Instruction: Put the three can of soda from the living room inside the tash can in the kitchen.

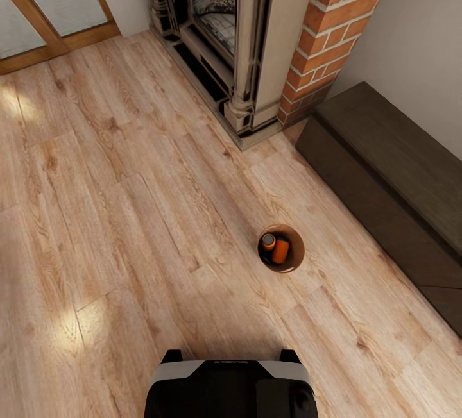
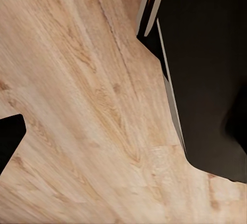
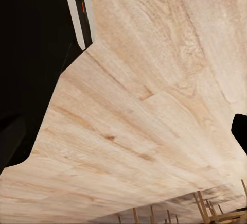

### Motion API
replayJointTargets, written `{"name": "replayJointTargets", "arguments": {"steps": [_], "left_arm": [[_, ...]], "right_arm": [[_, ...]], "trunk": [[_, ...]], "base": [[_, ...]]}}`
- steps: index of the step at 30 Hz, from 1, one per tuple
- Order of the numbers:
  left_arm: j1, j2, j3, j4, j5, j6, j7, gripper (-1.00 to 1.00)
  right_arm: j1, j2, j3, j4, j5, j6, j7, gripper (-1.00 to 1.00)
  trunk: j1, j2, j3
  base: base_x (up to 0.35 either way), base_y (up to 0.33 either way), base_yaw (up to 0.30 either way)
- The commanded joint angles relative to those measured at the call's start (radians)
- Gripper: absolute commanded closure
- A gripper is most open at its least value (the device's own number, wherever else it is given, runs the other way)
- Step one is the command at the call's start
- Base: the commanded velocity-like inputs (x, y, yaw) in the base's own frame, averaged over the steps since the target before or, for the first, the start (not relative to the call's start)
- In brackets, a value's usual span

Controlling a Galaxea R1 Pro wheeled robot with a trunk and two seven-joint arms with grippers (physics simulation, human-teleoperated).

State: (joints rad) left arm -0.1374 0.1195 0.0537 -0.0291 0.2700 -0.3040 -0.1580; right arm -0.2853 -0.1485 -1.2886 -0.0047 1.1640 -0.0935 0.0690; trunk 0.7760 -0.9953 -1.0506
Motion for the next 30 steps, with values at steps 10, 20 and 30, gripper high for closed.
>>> {"name": "replayJointTargets", "arguments": {"steps": [10,20,30], "left_arm": [[0.001,0.0,-0.001,0.001,0.0,0.0,0.0,-1.0],[0.001,0.0,-0.001,0.001,0.0,0.0,0.0,-1.0],[0.0,0.0,-0.001,0.0,0.0,0.001,0.0,-1.0]], "right_arm": [[0.0,0.022,-0.001,0.002,-0.005,0.001,0.0,-1.0],[0.0,0.024,-0.002,0.002,-0.006,0.001,0.0,-1.0],[0.0,0.024,-0.002,0.002,-0.004,0.001,0.0,-1.0]], "trunk": [[0.0,0.0,0.0],[0.0,0.0,0.0],[0.0,0.0,0.0]], "base": [[0.0,0.0,0.0],[0.0,0.0,0.0],[0.0,0.0,0.0]]}}
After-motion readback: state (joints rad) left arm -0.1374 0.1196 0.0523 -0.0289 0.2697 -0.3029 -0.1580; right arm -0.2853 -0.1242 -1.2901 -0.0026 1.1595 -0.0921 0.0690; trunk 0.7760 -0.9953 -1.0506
